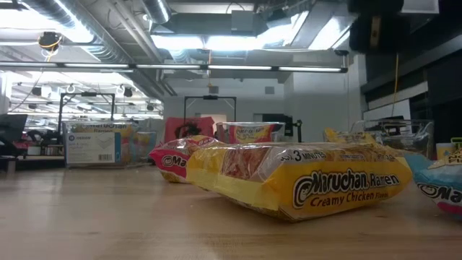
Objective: Sort Maruchan noodles
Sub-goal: Put the red noodle pack in the middle transparent basket
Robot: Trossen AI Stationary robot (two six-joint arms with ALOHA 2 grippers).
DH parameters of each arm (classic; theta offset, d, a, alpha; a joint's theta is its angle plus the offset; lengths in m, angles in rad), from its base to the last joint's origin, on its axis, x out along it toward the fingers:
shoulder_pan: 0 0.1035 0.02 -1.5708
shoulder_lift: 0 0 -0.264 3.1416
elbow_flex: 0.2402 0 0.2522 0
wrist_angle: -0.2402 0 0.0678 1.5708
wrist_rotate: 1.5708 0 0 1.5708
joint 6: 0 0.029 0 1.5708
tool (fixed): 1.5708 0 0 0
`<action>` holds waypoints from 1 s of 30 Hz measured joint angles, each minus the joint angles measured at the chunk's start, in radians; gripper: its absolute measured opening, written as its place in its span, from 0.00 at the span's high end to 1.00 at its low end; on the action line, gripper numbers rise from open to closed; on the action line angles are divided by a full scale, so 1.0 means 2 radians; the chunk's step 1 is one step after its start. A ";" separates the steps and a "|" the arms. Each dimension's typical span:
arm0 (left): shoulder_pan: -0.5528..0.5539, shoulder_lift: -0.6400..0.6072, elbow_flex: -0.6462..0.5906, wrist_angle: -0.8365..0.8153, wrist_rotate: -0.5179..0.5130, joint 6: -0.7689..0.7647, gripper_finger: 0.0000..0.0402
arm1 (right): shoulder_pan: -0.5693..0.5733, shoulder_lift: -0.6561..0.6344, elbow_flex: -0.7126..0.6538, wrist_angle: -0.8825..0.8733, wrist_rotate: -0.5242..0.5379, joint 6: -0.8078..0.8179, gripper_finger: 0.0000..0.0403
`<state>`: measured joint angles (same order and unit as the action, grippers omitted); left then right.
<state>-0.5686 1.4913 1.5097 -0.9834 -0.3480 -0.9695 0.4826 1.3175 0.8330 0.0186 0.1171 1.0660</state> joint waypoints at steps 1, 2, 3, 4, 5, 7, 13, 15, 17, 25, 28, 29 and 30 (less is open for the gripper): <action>0.003 0.009 -0.016 0.009 -0.009 -0.009 0.86 | 0.005 -0.001 0.000 0.013 0.000 0.000 0.73; 0.009 0.017 -0.031 0.009 -0.017 -0.020 0.86 | 0.008 -0.003 0.000 0.027 0.000 -0.001 0.73; 0.018 0.025 -0.045 0.006 -0.026 -0.034 0.86 | 0.012 -0.003 0.000 0.042 0.002 -0.008 0.73; 0.030 0.031 -0.060 0.001 -0.034 -0.049 0.86 | 0.015 -0.003 0.000 0.056 0.004 -0.014 0.73; 0.042 0.036 -0.075 -0.001 -0.042 -0.068 0.86 | 0.017 -0.003 0.000 0.069 0.004 -0.021 0.73; 0.074 0.041 -0.103 0.000 -0.051 -0.105 0.86 | 0.019 -0.003 0.000 0.089 0.003 -0.028 0.73; 0.177 0.041 -0.185 0.078 0.032 -0.132 0.81 | 0.018 -0.004 0.000 0.113 0.002 -0.041 0.73; 0.202 0.041 -0.207 0.148 0.066 -0.108 0.78 | 0.018 -0.004 0.000 0.110 0.002 -0.048 0.73; 0.220 0.042 -0.226 0.219 0.087 -0.094 0.76 | 0.018 -0.004 0.000 0.109 -0.001 -0.052 0.73; 0.265 0.047 -0.238 0.210 0.130 -0.086 0.69 | 0.018 -0.004 0.000 0.112 -0.015 -0.053 0.73; 0.273 0.047 -0.238 0.183 0.137 -0.090 0.68 | 0.018 -0.004 0.000 0.111 -0.015 -0.053 0.73; 0.273 0.047 -0.238 0.174 0.137 -0.090 0.67 | 0.018 -0.004 0.000 0.111 -0.015 -0.053 0.73; 0.273 0.050 -0.239 0.172 0.138 -0.091 0.67 | 0.018 -0.004 0.000 0.109 -0.016 -0.053 0.73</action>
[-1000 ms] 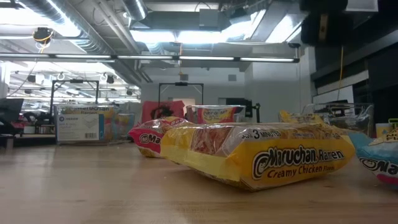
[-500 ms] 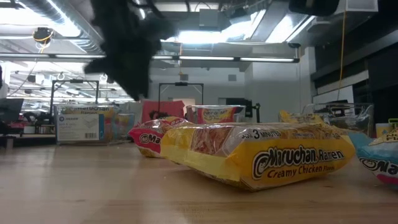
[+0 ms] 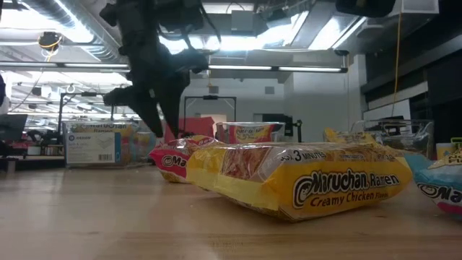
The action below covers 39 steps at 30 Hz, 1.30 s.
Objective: Sort Maruchan noodles
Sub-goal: Put the red noodle pack in the middle transparent basket
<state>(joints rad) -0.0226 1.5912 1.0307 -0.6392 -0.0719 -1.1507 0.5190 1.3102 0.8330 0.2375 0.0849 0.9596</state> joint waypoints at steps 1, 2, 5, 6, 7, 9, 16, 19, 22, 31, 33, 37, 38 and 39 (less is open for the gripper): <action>0.000 0.003 -0.003 0.004 0.006 -0.003 0.67 | 0.000 0.000 0.000 -0.001 -0.001 0.000 0.73; 0.000 0.004 -0.007 0.005 0.013 -0.009 0.67 | 0.000 0.000 0.000 0.000 -0.001 0.000 0.73; -0.002 0.022 -0.026 0.034 0.035 -0.015 0.67 | 0.000 0.000 0.000 0.000 -0.006 0.000 0.73; -0.002 0.029 -0.035 0.042 0.041 -0.021 0.67 | 0.000 0.000 0.000 0.000 -0.007 0.000 0.73; -0.003 0.036 -0.040 0.047 0.044 -0.025 0.67 | 0.000 0.000 0.000 0.002 -0.009 0.000 0.73; -0.006 0.053 -0.047 0.097 0.045 -0.026 0.67 | 0.000 0.000 0.000 0.003 -0.009 0.000 0.73; -0.010 0.079 -0.051 0.186 0.051 -0.001 0.84 | 0.000 0.000 0.000 0.020 -0.009 -0.004 0.73; -0.010 0.076 -0.049 0.189 0.047 0.015 0.97 | 0.002 0.000 0.000 0.030 -0.017 -0.004 0.73; -0.010 0.064 -0.037 0.190 0.050 0.022 0.99 | 0.003 0.000 0.000 0.036 -0.025 -0.008 0.73; -0.010 -0.018 0.047 0.140 0.056 0.083 1.00 | 0.002 0.000 0.000 0.040 -0.042 -0.013 0.73; -0.010 -0.037 0.073 0.097 0.033 0.101 1.00 | 0.002 0.000 0.000 0.041 -0.050 -0.013 0.73; -0.005 -0.057 0.141 0.039 -0.025 0.149 1.00 | 0.002 0.000 0.000 0.042 -0.058 -0.013 0.73; -0.001 -0.055 0.162 0.032 -0.035 0.164 1.00 | 0.002 0.000 0.000 0.043 -0.058 -0.013 0.73; 0.005 -0.054 0.180 0.018 -0.044 0.181 1.00 | 0.002 0.000 0.000 0.044 -0.059 -0.013 0.73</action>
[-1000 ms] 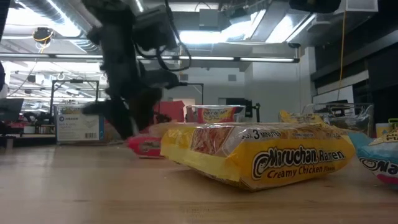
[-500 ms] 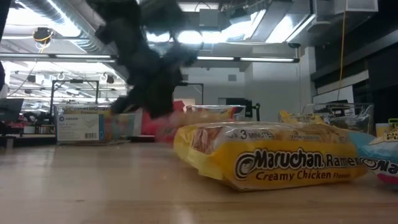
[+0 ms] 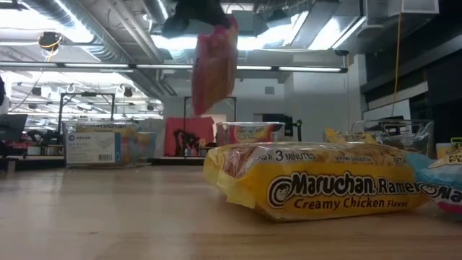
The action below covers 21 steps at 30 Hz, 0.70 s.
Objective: Sort Maruchan noodles
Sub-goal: Put the red noodle pack in the middle transparent basket
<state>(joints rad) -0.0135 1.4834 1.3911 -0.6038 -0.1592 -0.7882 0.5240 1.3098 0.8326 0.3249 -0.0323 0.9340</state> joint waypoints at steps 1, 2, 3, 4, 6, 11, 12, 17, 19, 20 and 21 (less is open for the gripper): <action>0.006 0.000 0.015 -0.020 -0.006 0.015 1.00 | 0.000 0.000 0.000 0.004 0.000 0.000 0.73; 0.015 0.002 0.030 -0.032 -0.008 0.029 1.00 | 0.000 0.000 0.000 0.007 0.000 0.000 0.73; 0.025 0.005 0.045 -0.030 -0.008 0.041 1.00 | 0.000 0.000 0.000 0.008 0.000 -0.001 0.73; 0.034 0.007 0.055 -0.027 -0.008 0.052 1.00 | 0.000 0.000 0.000 0.009 0.000 -0.004 0.73; 0.057 0.007 0.066 -0.041 -0.001 0.073 1.00 | 0.000 0.000 0.000 0.014 0.002 -0.008 0.73; 0.117 0.008 0.071 -0.040 0.021 0.114 1.00 | 0.000 0.000 0.000 0.016 0.008 -0.013 0.73; 0.129 0.008 0.071 -0.040 0.028 0.123 1.00 | 0.000 0.000 0.000 0.016 0.009 -0.013 0.73; 0.182 0.022 0.070 -0.040 0.054 0.160 1.00 | 0.000 0.000 0.000 0.016 0.015 -0.024 0.73; 0.197 0.033 0.071 -0.029 0.064 0.171 1.00 | 0.000 0.000 0.000 0.017 0.027 -0.026 0.73; 0.204 0.037 0.071 -0.023 0.070 0.176 1.00 | 0.000 0.000 0.000 0.017 0.032 -0.026 0.73; 0.213 0.041 0.071 -0.026 0.076 0.182 1.00 | 0.000 0.000 0.000 0.017 0.039 -0.026 0.73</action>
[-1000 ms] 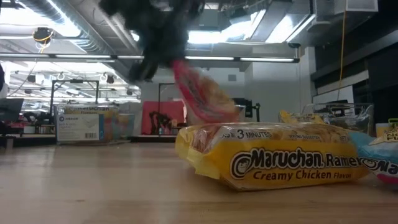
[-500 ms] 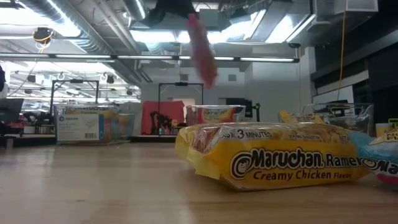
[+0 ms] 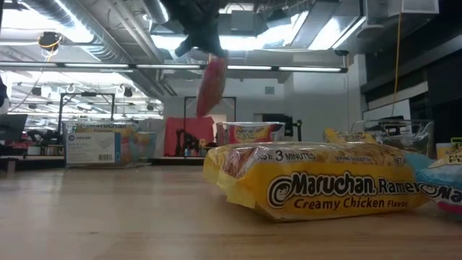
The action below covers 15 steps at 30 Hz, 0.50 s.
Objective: Sort Maruchan noodles
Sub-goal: Put the red noodle pack in the middle transparent basket
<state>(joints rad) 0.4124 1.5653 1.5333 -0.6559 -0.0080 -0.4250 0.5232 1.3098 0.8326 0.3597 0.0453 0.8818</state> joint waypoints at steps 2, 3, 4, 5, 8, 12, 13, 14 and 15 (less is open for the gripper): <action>0.010 0.010 0.000 0.008 0.013 0.008 1.00 | 0.000 0.000 0.000 0.002 0.012 0.000 0.73; 0.013 0.016 0.000 0.017 0.018 0.009 1.00 | 0.000 0.000 0.000 0.002 0.019 0.000 0.73; 0.016 0.022 0.000 0.020 0.022 0.010 1.00 | 0.000 0.000 0.000 0.002 0.027 0.000 0.73; 0.020 0.025 -0.001 0.021 0.028 0.014 1.00 | 0.000 0.000 0.000 0.002 0.031 0.000 0.73; 0.023 0.032 0.000 0.044 0.040 0.024 1.00 | 0.000 0.000 0.000 0.002 0.042 0.000 0.73; 0.024 0.041 0.000 0.049 0.041 0.036 1.00 | 0.000 0.000 0.000 0.001 0.053 0.000 0.73; 0.024 0.041 0.000 0.050 0.041 0.039 1.00 | 0.000 0.000 0.000 0.001 0.053 0.000 0.73; 0.024 0.041 0.000 0.057 0.041 0.043 1.00 | 0.000 0.000 0.000 0.001 0.053 0.000 0.73; 0.024 0.040 0.000 0.066 0.041 0.045 1.00 | 0.000 0.000 0.000 -0.001 0.054 0.000 0.73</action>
<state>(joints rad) 0.4606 1.6463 1.5326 -0.5244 0.0745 -0.3346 0.5228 1.3098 0.8330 0.3575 0.1525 0.8808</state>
